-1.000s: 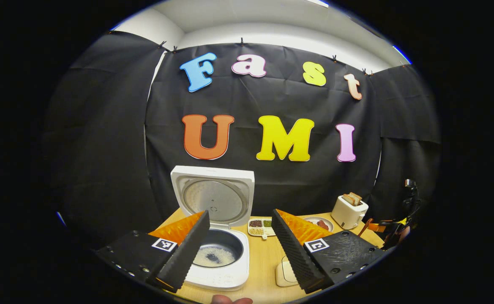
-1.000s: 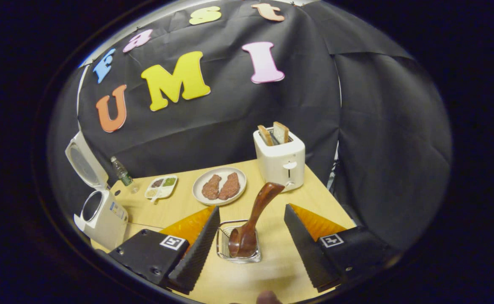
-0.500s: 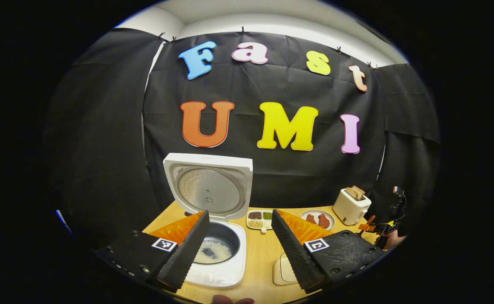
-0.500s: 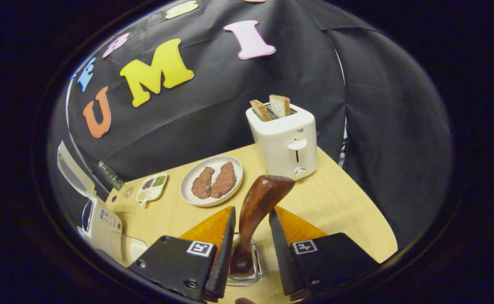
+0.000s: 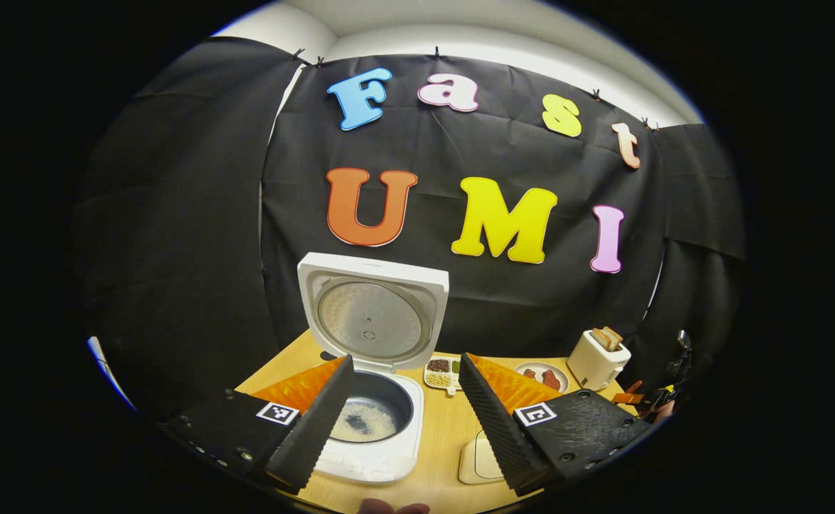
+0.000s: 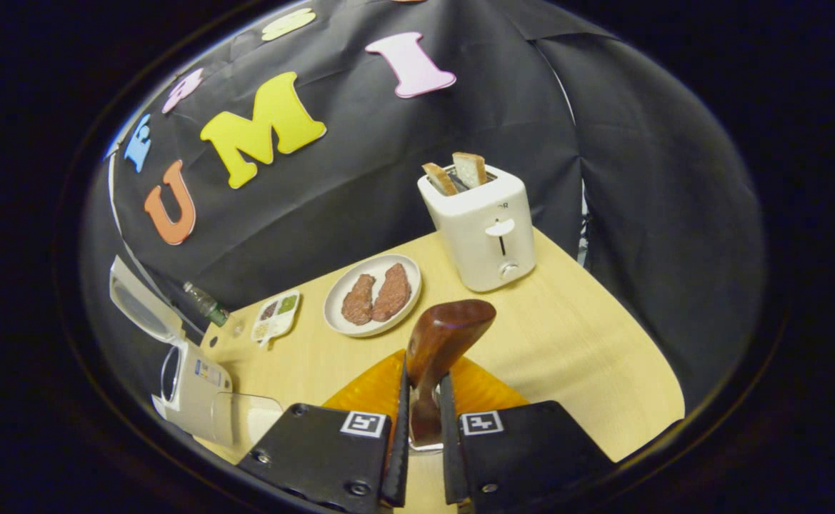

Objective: Close the left gripper, press the button to open the rice cooker; take a wooden spoon from the chopstick holder with the right hand, scoop a spoonful of rice and pour it into the rice cooker, then put the wooden spoon back into the chopstick holder.

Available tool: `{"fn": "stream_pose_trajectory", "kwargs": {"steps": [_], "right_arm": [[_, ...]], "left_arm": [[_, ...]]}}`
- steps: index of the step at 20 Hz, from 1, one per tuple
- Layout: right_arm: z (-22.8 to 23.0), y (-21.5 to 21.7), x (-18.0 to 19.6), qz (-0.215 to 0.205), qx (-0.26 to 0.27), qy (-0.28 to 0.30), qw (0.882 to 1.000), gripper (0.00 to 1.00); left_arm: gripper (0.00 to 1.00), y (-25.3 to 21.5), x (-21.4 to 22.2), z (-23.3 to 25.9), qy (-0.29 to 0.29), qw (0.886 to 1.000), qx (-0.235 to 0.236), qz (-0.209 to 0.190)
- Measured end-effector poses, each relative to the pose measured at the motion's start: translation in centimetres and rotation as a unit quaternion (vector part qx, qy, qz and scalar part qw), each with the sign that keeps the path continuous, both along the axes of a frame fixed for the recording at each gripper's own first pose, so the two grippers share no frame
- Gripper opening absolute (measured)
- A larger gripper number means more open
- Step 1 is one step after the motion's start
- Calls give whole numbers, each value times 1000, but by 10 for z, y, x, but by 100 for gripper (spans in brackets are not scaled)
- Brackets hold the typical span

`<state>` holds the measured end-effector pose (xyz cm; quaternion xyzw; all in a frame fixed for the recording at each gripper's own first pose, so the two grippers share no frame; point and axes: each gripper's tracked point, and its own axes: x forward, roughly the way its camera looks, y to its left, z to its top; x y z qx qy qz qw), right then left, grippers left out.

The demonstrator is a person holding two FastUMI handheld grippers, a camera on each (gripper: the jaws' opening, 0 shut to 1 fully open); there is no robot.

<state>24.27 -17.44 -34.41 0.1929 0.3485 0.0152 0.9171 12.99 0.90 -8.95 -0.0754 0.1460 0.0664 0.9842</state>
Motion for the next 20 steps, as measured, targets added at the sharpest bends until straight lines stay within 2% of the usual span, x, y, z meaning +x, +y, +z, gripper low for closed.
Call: {"fn": "stream_pose_trajectory", "kwargs": {"steps": [5,10,16,20], "right_arm": [[28,5,-7,-6,-15,-18,1000,19],[95,19,-21,-1,-70,-72,995,16],[165,98,-56,47,-90,-130,986,16],[166,155,-82,57,-79,-137,986,15]], "left_arm": [[94,5,-17,11,-10,1000,8,-10],[94,14,-35,24,-26,999,11,-16],[94,36,-61,29,-30,999,38,-22],[94,48,-79,30,-32,998,40,-27]]}}
